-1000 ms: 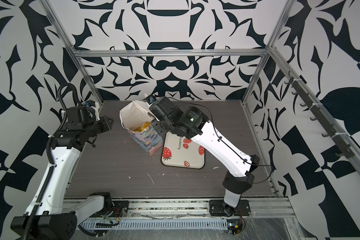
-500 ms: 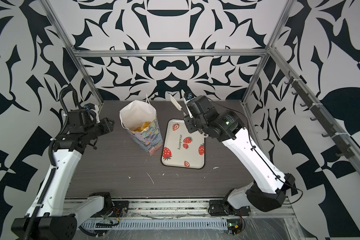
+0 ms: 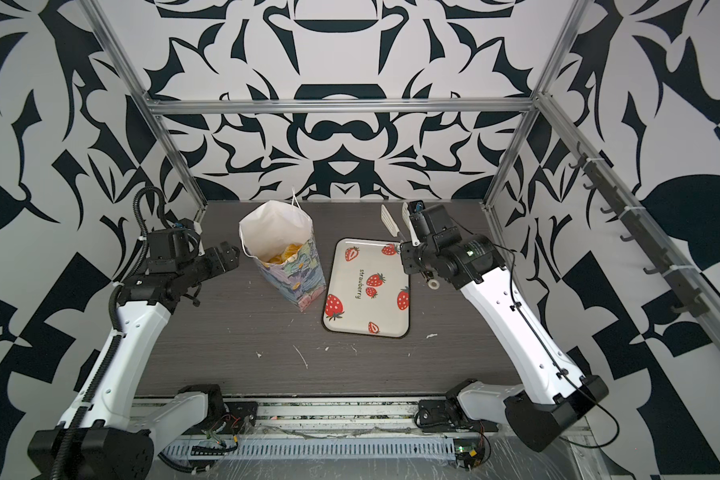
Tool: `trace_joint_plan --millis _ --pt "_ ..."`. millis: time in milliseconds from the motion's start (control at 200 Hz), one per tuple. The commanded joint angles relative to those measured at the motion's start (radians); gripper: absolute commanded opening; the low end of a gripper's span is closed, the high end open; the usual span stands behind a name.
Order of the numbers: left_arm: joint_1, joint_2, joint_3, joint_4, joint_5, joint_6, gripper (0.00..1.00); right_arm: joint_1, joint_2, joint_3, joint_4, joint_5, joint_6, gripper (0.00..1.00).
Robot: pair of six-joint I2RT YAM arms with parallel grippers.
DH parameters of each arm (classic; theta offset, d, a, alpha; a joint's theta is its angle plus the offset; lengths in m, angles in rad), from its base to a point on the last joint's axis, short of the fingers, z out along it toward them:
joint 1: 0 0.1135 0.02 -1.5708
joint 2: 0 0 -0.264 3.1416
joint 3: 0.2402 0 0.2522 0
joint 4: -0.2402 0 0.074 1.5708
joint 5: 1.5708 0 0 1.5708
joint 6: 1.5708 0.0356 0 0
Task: Pack bread into a paper bag
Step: Place the pair of food tongs at the middle-right of the table.
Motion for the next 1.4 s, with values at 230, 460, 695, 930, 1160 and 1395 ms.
trace_joint_plan --millis 230,460,695,930,1160,1395 --pt "0.006 -0.051 -0.095 0.056 -0.026 -0.088 0.99 -0.127 -0.067 -0.122 0.116 -0.049 0.062 0.45" --pt "0.006 -0.085 -0.245 0.204 0.007 -0.091 0.99 -0.174 -0.068 -0.229 0.164 -0.063 0.092 0.45" --pt "0.006 -0.160 -0.431 0.405 0.021 -0.032 0.99 -0.240 -0.040 -0.317 0.220 -0.097 0.126 0.44" --pt "0.007 -0.318 -0.624 0.625 0.063 0.067 0.99 -0.285 0.000 -0.351 0.258 -0.104 0.155 0.44" --pt "0.006 -0.341 -0.684 0.693 0.119 0.113 0.99 -0.315 0.084 -0.369 0.290 -0.099 0.169 0.44" --pt "0.006 -0.314 -0.700 0.765 0.180 0.184 0.99 -0.330 0.164 -0.385 0.335 -0.097 0.186 0.44"
